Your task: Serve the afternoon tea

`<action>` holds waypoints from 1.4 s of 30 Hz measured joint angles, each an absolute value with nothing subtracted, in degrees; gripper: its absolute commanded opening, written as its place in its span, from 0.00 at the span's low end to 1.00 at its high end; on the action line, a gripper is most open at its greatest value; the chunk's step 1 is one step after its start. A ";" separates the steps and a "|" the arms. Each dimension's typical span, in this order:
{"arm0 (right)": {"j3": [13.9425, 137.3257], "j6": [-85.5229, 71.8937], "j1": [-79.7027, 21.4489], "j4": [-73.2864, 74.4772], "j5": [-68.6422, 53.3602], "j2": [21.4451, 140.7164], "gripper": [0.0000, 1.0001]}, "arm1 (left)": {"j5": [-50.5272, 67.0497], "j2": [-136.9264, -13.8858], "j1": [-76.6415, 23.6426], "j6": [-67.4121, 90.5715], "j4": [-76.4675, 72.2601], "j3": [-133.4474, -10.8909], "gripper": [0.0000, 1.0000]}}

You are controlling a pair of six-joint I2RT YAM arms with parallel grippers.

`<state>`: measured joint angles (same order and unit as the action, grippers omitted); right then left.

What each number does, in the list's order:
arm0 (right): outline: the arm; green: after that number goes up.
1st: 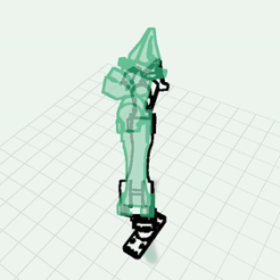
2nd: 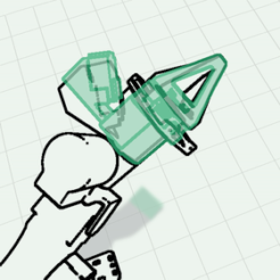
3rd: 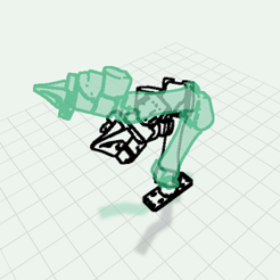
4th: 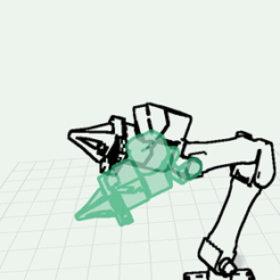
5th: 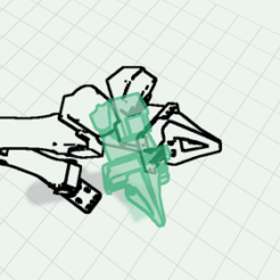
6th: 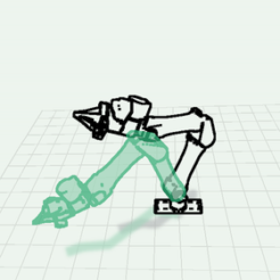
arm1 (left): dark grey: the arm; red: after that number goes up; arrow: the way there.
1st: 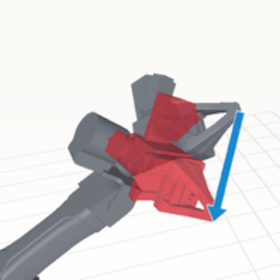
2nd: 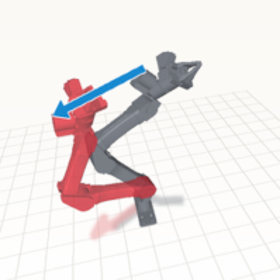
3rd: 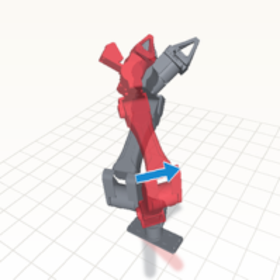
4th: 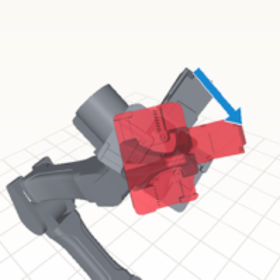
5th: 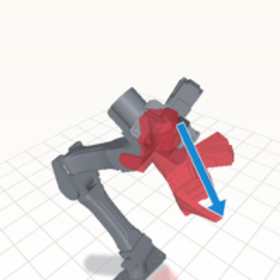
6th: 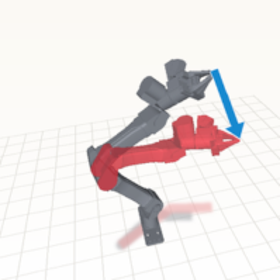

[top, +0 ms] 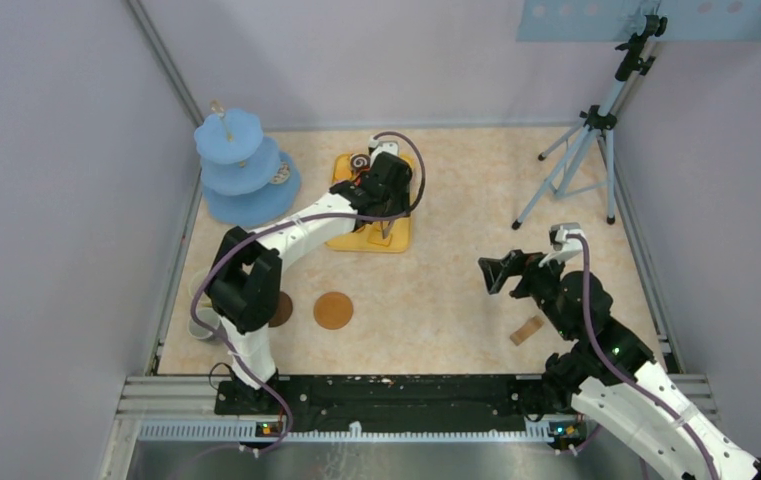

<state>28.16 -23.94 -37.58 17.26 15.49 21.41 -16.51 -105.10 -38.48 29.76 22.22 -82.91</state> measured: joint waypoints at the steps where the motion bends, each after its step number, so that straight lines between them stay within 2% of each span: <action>1: 28.16 -23.94 -37.58 17.45 15.81 21.41 0.97 | -16.93 -105.62 -38.48 29.69 22.06 -83.57 0.61; 10: 28.18 -23.55 -37.58 18.04 17.32 21.41 0.97 | -20.99 -107.42 -38.46 28.34 21.32 -84.42 0.53; 16: 28.18 -23.55 -37.58 18.57 17.61 22.15 0.97 | -21.17 -109.21 -38.46 27.77 19.35 -84.44 0.53; 24: 28.18 -23.55 -37.58 18.76 17.89 22.61 0.97 | -21.06 -112.31 -38.46 27.29 19.29 -84.44 0.54; 30: 28.18 -23.55 -37.58 18.81 18.11 22.61 0.97 | -20.71 -112.92 -38.46 26.83 19.27 -85.30 0.63; 34: 28.18 -23.53 -37.58 18.92 18.44 22.61 0.97 | -20.14 -112.92 -38.44 26.59 19.16 -85.30 0.66; 42: 28.18 -23.53 -37.58 18.92 19.55 20.73 0.97 | -17.54 -116.97 -37.45 26.09 20.18 -88.64 0.47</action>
<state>28.18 -23.53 -37.58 18.92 19.55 20.73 -17.54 -116.97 -37.45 26.09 20.18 -88.64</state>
